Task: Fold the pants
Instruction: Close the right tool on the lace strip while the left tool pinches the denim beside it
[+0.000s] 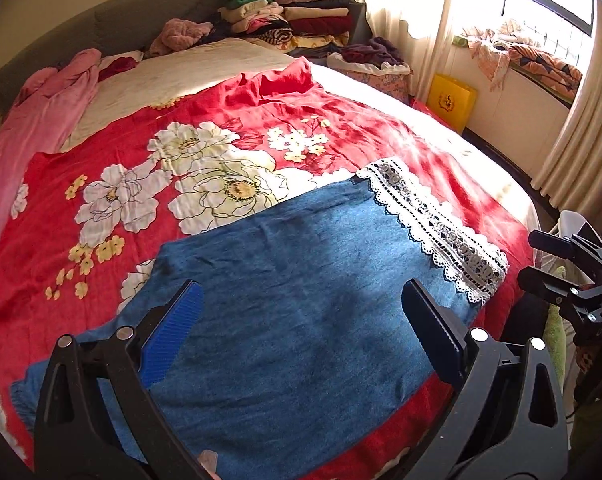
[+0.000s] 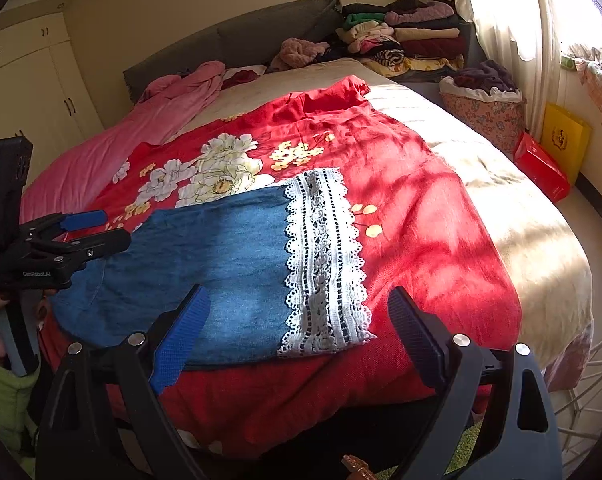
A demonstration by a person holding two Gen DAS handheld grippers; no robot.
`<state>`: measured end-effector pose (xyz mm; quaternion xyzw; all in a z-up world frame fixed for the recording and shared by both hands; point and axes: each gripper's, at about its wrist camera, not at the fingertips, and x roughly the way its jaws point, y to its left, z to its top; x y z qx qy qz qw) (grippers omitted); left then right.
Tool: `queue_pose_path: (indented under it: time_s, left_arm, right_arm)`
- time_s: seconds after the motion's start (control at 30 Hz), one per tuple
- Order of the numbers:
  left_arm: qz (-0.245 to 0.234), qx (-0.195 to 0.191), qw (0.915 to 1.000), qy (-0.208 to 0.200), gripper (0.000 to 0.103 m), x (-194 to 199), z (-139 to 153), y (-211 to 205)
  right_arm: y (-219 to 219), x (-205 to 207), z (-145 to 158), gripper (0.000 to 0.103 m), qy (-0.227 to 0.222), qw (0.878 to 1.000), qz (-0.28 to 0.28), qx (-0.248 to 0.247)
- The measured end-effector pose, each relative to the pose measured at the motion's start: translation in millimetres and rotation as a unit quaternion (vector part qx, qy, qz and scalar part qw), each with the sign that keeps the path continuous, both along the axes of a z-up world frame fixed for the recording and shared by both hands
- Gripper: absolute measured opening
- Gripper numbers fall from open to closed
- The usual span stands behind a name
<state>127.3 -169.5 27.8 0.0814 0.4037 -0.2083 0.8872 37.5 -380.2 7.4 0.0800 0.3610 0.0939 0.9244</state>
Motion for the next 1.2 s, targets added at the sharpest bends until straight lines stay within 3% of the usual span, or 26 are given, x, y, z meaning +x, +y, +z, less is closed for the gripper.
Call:
queue_pose_path:
  time_s: [0.6, 0.87, 1.0, 1.07, 1.13, 1.2]
  left_arm:
    - [-0.070, 0.033, 0.9965, 0.033, 0.093, 67.3, -35.6, -54.1]
    - [-0.124, 0.025, 0.9905, 0.054, 0.093, 102.3, -57.0, -74.5]
    - [-0.130, 0.012, 0.9887, 0.073, 0.093, 122.0, -70.1, -82.4]
    - [-0.133, 0.004, 0.9878, 0.081, 0.088, 128.6, -74.9, -84.9]
    - [-0.139, -0.005, 0.9862, 0.090, 0.073, 132.6, -79.5, -88.9]
    - [-0.143, -0.011, 0.9851, 0.095, 0.067, 133.6, -81.8, -91.7]
  right_arm:
    - [7.5, 19.5, -28.4, 0.090, 0.033, 0.999, -0.003, 0.010]
    - [9.4, 27.9, -41.4, 0.089, 0.047, 0.999, -0.003, 0.014]
    - [5.9, 30.5, -44.7, 0.076, 0.051, 0.998, -0.010, 0.020]
    - [2.5, 29.3, -42.6, 0.072, 0.042, 0.999, -0.015, 0.029]
    - [1.0, 29.6, -41.6, 0.071, 0.038, 0.999, -0.011, 0.036]
    - [2.5, 33.5, -43.5, 0.071, 0.042, 0.999, -0.009, 0.034]
